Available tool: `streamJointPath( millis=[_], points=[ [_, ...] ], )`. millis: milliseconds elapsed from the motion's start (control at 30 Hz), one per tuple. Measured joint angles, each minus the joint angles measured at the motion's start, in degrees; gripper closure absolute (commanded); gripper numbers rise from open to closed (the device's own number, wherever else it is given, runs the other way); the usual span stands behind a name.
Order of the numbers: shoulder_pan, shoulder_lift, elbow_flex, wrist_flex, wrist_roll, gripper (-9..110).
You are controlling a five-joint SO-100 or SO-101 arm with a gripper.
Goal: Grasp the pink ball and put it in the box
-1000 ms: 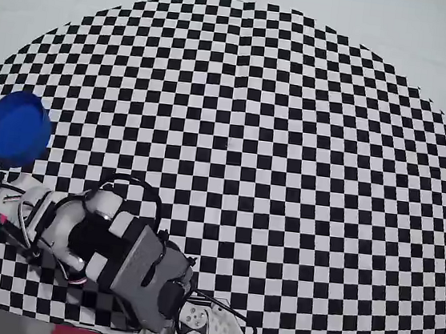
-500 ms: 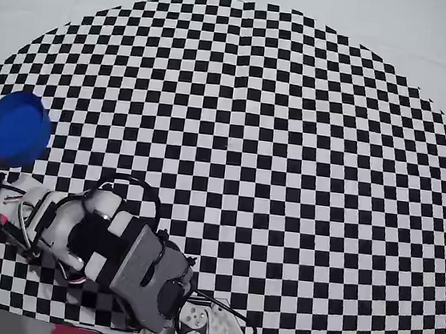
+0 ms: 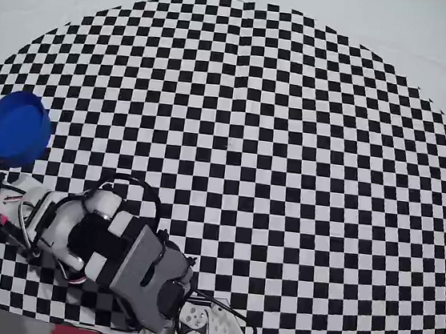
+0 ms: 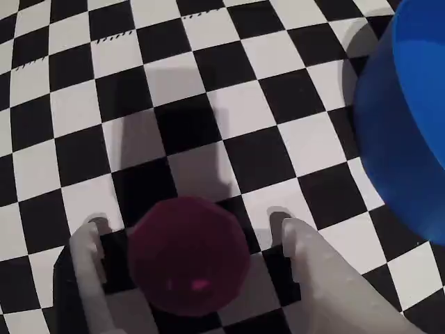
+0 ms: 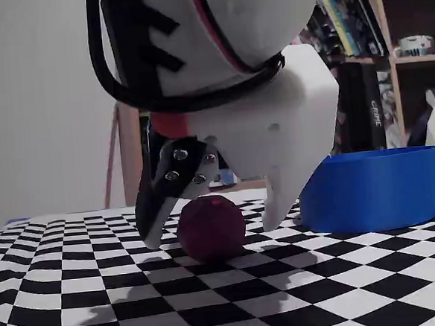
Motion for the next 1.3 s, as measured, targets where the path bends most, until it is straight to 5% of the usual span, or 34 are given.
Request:
streamJointPath(
  millis=[233, 433, 1300],
  points=[
    [0.0, 0.0, 0.0, 0.0, 0.0, 72],
    [0.0, 0.0, 0.0, 0.0, 0.0, 101],
    [0.0, 0.2, 0.0, 0.0, 0.0, 101]
  ],
)
